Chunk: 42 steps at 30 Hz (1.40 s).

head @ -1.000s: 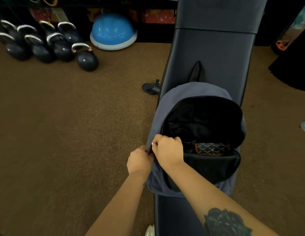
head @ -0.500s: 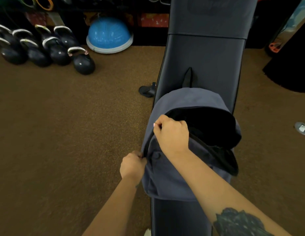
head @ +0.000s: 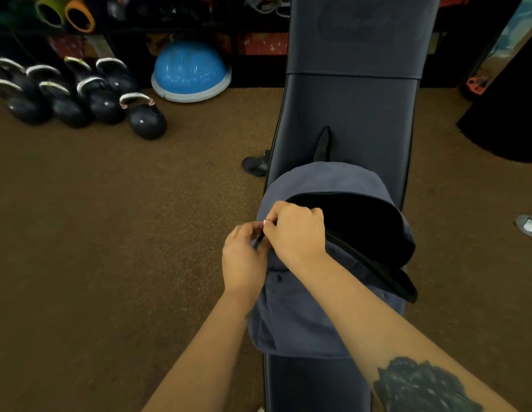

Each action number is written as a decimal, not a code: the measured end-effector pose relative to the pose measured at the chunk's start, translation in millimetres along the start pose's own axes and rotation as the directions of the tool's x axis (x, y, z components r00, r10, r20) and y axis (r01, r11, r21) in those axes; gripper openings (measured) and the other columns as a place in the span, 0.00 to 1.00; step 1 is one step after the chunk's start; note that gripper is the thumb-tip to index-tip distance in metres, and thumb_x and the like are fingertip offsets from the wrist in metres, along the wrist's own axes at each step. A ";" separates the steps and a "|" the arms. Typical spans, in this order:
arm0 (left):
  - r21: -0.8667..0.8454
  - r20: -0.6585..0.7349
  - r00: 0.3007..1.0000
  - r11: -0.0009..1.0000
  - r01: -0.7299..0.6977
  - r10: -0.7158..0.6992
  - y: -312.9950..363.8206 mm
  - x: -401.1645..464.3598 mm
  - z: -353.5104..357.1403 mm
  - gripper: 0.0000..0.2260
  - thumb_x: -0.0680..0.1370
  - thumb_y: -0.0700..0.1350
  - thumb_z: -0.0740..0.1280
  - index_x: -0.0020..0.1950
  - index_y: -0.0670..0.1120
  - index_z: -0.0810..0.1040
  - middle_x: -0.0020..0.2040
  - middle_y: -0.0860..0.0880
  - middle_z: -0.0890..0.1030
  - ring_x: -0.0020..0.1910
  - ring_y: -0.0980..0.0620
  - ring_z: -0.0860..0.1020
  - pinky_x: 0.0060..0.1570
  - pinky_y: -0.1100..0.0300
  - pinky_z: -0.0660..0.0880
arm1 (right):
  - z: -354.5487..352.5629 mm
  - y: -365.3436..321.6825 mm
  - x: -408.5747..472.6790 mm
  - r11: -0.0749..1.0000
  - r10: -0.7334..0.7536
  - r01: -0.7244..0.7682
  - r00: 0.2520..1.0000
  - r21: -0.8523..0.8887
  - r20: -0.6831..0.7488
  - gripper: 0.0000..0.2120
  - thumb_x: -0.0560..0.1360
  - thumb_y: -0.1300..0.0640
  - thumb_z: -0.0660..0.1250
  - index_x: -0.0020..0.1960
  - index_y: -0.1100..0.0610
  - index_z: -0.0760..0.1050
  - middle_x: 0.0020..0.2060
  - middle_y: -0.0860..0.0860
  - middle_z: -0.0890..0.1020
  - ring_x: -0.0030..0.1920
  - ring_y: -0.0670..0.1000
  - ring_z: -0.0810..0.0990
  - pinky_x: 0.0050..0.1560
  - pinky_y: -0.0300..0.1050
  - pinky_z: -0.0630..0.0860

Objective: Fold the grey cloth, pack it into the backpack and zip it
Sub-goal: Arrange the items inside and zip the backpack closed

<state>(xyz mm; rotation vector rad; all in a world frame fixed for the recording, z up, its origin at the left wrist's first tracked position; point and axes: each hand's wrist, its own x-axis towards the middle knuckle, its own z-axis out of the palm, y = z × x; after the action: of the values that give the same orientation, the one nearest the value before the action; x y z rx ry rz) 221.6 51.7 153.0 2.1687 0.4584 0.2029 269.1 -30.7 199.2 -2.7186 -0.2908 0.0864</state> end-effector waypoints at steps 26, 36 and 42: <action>0.099 0.041 0.969 0.964 -0.247 0.244 35.2 22.7 -1.0 0.08 0.77 0.47 0.66 0.55 0.49 0.78 0.52 0.52 0.77 0.53 0.53 0.73 0.51 0.62 0.68 | -49.9 30.6 21.8 0.899 0.278 -0.275 0.960 0.341 0.043 0.08 0.74 0.54 0.66 0.37 0.53 0.73 0.39 0.51 0.82 0.43 0.54 0.80 0.50 0.56 0.77; 0.260 0.125 0.955 0.920 -0.295 0.270 56.2 41.0 11.5 0.04 0.76 0.44 0.66 0.47 0.45 0.77 0.47 0.49 0.79 0.48 0.49 0.73 0.47 0.57 0.70 | -55.5 38.3 19.3 0.883 0.310 -0.306 0.950 0.355 0.048 0.07 0.74 0.54 0.65 0.38 0.53 0.71 0.40 0.51 0.82 0.46 0.55 0.80 0.54 0.57 0.75; 0.266 0.129 0.969 0.934 -0.239 0.212 58.1 43.1 10.3 0.03 0.76 0.44 0.65 0.47 0.45 0.76 0.46 0.49 0.76 0.48 0.50 0.72 0.46 0.60 0.66 | -64.3 60.9 20.1 0.839 0.358 -0.348 0.932 0.418 0.058 0.06 0.74 0.55 0.65 0.39 0.54 0.72 0.38 0.49 0.78 0.45 0.54 0.80 0.51 0.54 0.76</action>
<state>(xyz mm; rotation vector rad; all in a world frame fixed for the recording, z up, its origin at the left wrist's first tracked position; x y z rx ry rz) 279.0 29.7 192.6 2.4977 0.1874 0.1638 306.9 -105.9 233.5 -2.3010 0.2239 0.1981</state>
